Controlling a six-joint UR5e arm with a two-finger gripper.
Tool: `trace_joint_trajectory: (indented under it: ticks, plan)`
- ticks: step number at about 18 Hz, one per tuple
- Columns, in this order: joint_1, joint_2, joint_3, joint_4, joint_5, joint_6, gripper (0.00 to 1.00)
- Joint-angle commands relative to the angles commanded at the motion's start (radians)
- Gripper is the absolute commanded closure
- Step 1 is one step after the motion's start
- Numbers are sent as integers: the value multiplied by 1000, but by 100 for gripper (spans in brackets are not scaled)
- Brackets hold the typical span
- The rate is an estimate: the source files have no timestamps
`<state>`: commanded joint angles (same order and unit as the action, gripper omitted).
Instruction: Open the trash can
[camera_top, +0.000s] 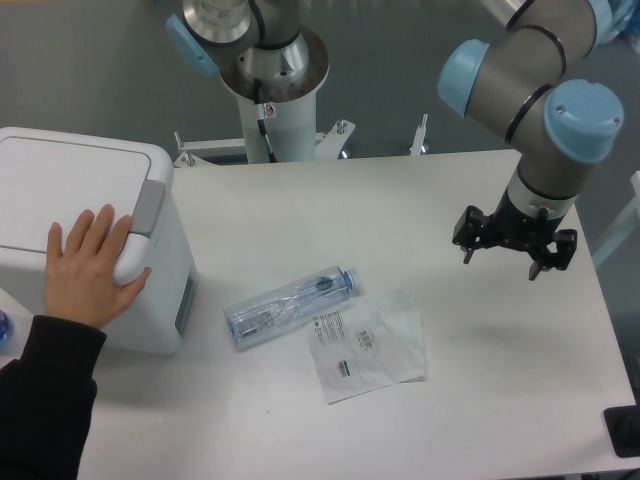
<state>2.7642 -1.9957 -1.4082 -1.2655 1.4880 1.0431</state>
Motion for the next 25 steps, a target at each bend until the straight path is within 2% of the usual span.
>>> trace_joint_trajectory:
  ticks: [7,11,14,19,22,25]
  plan:
    - [-2,3,3,-2,-3,-5,0]
    - [-17,15,2,-28,-18,-38,0]
    - [-58,23,9,-63,-52,-161,0]
    - [-158,40,32,-72,-89,-386,0]
    - [-182,74,60,-139,-172,-445,0]
    - [-222,138,64,-199,-228,-475,0]
